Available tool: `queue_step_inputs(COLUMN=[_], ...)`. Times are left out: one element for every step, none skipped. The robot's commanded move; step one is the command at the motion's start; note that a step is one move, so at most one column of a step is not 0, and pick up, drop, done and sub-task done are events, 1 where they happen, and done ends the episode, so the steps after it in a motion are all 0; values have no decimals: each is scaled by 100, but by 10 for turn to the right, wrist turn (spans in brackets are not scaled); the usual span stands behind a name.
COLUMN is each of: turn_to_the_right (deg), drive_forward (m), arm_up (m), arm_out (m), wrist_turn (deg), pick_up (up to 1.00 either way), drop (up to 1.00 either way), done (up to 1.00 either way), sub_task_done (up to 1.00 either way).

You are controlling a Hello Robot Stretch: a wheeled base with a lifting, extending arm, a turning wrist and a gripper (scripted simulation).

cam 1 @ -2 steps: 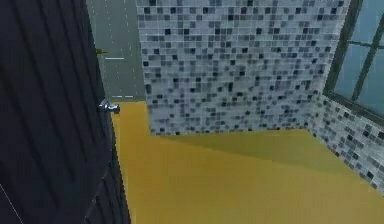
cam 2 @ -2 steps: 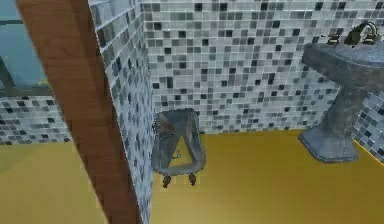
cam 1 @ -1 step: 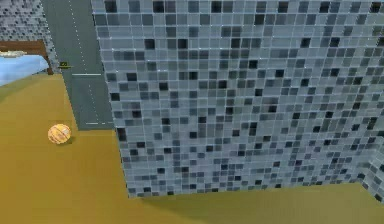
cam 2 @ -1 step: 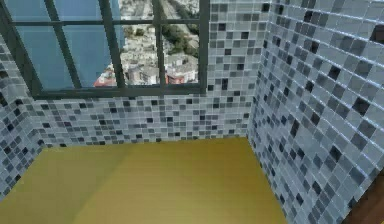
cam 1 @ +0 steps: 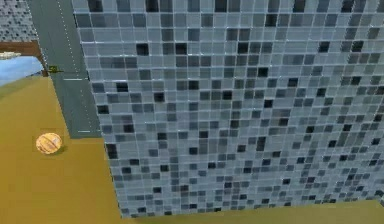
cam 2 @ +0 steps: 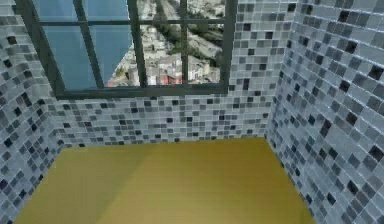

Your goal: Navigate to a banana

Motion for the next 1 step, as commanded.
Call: queue_step_inputs(turn_to_the_right=[-450], drive_forward=[0], arm_up=[0], arm_out=[0], wrist_turn=[0], pick_up=[0], drop=[0], done=[0], sub_task_done=[0])
